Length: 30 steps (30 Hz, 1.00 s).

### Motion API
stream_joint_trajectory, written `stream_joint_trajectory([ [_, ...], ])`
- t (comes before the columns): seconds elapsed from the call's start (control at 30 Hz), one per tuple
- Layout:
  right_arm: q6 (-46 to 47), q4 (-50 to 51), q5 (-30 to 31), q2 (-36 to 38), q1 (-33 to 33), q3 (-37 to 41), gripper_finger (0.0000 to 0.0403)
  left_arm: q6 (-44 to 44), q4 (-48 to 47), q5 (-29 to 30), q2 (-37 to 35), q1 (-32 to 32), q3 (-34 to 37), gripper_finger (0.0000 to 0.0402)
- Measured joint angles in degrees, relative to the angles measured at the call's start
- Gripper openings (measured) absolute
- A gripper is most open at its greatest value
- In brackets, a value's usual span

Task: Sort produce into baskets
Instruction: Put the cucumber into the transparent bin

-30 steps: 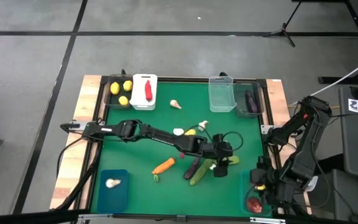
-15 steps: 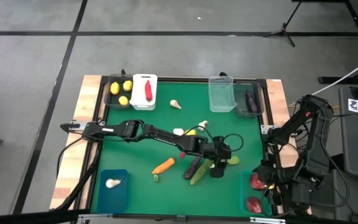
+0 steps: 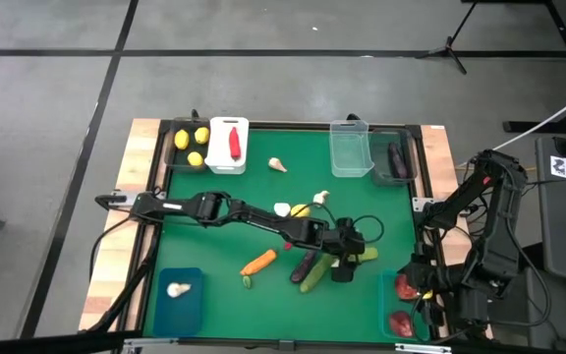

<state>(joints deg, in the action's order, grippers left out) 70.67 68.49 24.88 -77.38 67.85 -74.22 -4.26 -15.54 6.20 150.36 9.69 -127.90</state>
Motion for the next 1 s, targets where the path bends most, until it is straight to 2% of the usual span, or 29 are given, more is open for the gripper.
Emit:
stream_joint_trajectory([
  [0.3, 0.0, 0.0, 0.1, 0.0, 0.0, 0.0, 0.0326, -4.0, 0.0, 0.2, 3.0, 0.3, 0.0, 0.0273],
  [0.57, -0.2, 0.3, 1.2, 0.0, 0.0, 0.0, 0.0326, -5.1, 0.1, 1.6, 2.9, 0.2, -1.2, 0.0173],
  [0.67, -0.4, 1.0, 5.0, 0.0, 0.1, 0.0, 0.0326, -6.1, 0.9, 1.7, 2.9, 0.0, -1.3, 0.0144],
  [0.87, 0.9, 4.4, 14.5, 0.1, 3.3, 0.0, 0.0326, -7.6, 1.0, 1.9, 2.4, -0.6, -4.6, 0.0145],
  [1.0, 7.3, 10.4, 23.4, 0.3, 6.3, 0.0, 0.0326, -5.3, -0.2, 3.9, -0.8, -1.1, -5.6, 0.0161],
])
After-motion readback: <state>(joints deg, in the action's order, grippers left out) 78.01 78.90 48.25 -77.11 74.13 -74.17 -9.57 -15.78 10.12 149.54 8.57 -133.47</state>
